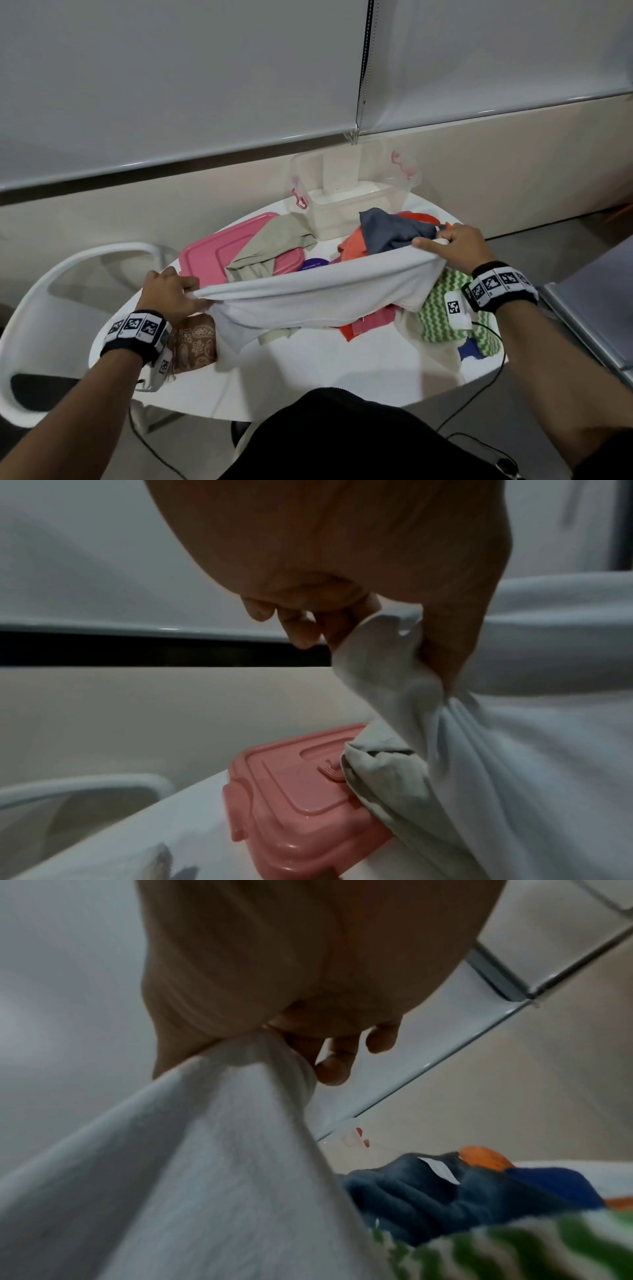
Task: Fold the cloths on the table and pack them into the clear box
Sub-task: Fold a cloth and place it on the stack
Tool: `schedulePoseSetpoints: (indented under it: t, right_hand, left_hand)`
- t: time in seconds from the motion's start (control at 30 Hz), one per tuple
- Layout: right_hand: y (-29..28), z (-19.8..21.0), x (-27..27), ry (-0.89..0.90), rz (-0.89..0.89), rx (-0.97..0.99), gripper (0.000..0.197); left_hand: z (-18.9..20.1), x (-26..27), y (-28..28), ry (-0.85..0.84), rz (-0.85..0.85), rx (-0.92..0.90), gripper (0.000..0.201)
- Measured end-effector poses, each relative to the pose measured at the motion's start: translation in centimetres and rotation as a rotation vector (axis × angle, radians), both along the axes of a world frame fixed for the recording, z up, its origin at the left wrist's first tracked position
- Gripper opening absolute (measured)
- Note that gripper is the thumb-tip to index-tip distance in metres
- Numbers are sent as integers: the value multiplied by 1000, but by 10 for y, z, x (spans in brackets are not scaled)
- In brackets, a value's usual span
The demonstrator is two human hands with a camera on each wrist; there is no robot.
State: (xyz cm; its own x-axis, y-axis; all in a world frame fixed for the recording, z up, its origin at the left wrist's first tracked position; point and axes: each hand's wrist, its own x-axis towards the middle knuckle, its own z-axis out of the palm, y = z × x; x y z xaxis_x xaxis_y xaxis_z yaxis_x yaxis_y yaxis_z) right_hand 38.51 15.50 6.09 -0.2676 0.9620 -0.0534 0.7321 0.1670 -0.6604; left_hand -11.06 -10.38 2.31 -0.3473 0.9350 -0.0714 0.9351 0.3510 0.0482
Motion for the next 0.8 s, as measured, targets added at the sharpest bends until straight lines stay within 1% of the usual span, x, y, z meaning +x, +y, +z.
schedulePoseSetpoints:
  t: [0.03,0.07,0.17,0.23,0.3,0.33,0.37,0.43,0.47,0.53,0.63,0.67,0.73,0.8]
  right_hand:
    - [2,3,0,-31,47,16,83]
    - [1,6,-2,-87,107,10,81]
    - [-2,9,-5,-325,235,43,57]
    - [3,1,-3,-426,268,47,57]
    - [12,-13,1,-560,326,58,66]
    - [15,-18,1,-623,352,67,65]
    - [14,-19,-2,-667,364,79,60]
    - [7,-13,-8,-696,333,129,41]
    - [4,-11,-11,-691,312,171,29]
    - [2,-9,-14,-683,250,234,18]
    - [0,-10,-15,-699,210,243,16]
    - [-1,-12,-16,-715,215,226,17]
    - [-4,-14,-16,-735,233,203,17]
    - [-7,-17,-18,-780,273,194,15]
  left_hand:
    - [1,0,1,19,-49,-2,67]
    - [2,0,2,40,-91,-20,72]
    - [5,-7,5,146,-160,-132,78]
    - [10,-14,6,197,-128,-176,76]
    - [14,-14,7,186,-103,-111,68]
    - [15,-12,7,183,-109,-47,62]
    - [15,-10,8,195,-120,14,53]
    - [15,-6,11,228,-146,107,34]
    - [15,-5,12,219,-163,142,27]
    - [15,-3,14,147,-247,200,22]
    - [11,1,14,-14,-368,191,18]
    - [5,0,15,-56,-373,191,16]
    - [0,-4,15,-139,-287,110,8]
    - [-3,-3,12,-174,-179,-56,32]
